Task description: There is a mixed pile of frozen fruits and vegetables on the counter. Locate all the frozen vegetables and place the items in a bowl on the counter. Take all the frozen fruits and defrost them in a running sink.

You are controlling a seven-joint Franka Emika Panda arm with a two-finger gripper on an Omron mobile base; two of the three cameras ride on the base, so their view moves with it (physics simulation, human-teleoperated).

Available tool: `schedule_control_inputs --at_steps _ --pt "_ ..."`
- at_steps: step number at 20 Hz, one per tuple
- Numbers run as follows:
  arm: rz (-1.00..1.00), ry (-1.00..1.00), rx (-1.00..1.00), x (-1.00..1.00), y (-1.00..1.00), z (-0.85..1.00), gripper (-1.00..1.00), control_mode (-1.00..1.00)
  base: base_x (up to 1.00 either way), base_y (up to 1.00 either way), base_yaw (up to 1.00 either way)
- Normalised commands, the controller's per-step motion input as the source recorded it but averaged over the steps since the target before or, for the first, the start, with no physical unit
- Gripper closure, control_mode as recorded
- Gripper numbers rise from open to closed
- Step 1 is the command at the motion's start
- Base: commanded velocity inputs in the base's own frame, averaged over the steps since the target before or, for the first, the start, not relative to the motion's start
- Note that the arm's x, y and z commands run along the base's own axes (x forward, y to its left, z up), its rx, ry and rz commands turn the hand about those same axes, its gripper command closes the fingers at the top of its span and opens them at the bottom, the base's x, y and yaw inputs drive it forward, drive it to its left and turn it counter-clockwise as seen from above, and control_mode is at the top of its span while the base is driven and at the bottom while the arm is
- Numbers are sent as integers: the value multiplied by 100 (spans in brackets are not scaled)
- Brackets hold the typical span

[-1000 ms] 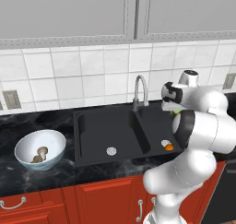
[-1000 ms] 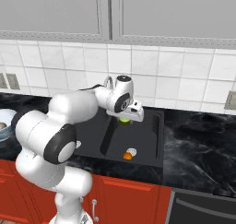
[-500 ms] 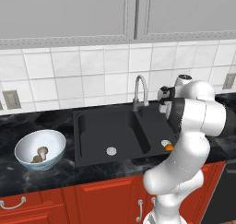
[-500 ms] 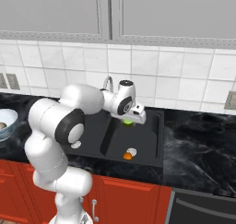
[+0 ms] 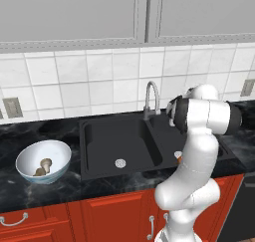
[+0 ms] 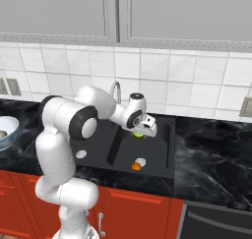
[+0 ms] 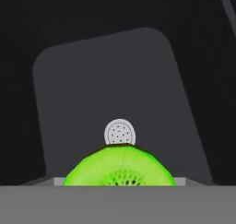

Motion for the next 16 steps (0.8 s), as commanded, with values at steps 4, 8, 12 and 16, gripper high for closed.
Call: schedule_control_inputs --at_steps 4,8,12,16 --pt "-3 0 0 26 -15 -53 100 -100 0 0 0" --pt "-1 0 0 17 -20 -49 100 -100 0 0 0" --pt "0 0 0 14 -20 -47 100 -100 0 0 0" --pt "0 0 0 14 -17 -53 100 -100 0 0 0"
